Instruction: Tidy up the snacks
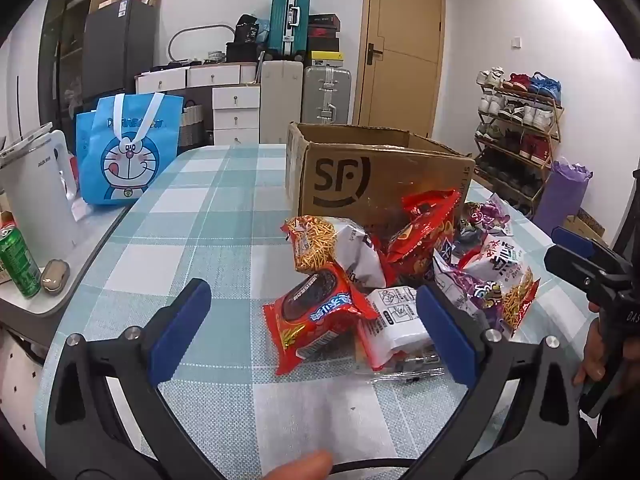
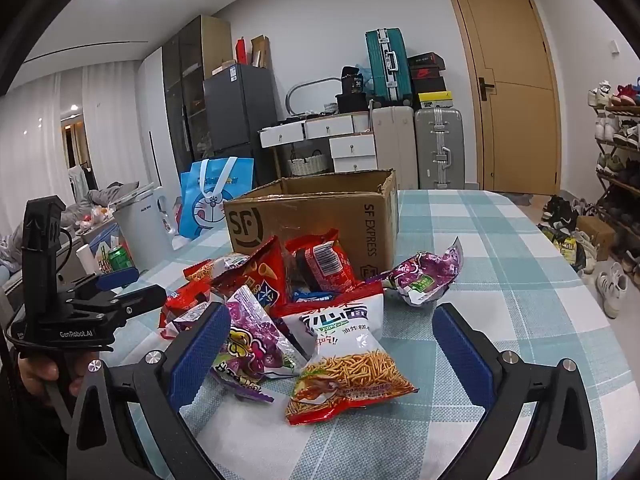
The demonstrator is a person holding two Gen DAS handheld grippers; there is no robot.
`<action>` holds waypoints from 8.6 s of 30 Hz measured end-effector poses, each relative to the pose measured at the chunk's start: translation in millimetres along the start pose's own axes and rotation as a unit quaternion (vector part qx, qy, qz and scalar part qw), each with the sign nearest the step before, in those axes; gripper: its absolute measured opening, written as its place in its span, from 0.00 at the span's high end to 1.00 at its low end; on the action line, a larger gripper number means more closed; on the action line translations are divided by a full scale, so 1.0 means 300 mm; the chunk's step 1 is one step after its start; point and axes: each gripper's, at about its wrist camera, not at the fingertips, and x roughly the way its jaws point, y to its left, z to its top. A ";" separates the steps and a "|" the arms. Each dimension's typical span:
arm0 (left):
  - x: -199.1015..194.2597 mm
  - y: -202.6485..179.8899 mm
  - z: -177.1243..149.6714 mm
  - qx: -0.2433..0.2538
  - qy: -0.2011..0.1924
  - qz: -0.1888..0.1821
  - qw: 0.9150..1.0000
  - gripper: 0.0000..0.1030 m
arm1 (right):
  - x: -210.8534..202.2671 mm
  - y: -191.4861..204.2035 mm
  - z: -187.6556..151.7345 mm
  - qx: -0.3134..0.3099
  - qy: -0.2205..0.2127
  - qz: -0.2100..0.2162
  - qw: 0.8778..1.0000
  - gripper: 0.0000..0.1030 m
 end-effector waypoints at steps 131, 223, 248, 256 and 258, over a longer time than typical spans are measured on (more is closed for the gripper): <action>0.264 0.105 0.016 -0.116 0.168 -0.087 0.975 0.20 | 0.236 -0.024 -0.025 0.011 0.174 0.008 0.985 0.37; 0.044 -0.038 0.323 -0.029 0.021 -0.060 0.998 0.58 | 0.061 0.013 0.272 0.028 0.021 0.015 0.999 0.57; 0.206 -0.112 0.525 -0.010 0.014 -0.053 0.998 0.58 | 0.224 -0.026 0.445 0.047 0.013 0.021 0.999 0.57; 0.280 -0.112 0.554 -0.007 0.022 -0.051 0.998 0.58 | 0.288 -0.045 0.458 0.054 0.020 0.024 0.998 0.57; 0.300 -0.112 0.562 -0.006 0.024 -0.049 0.998 0.58 | 0.306 -0.048 0.460 0.054 0.023 0.024 0.998 0.57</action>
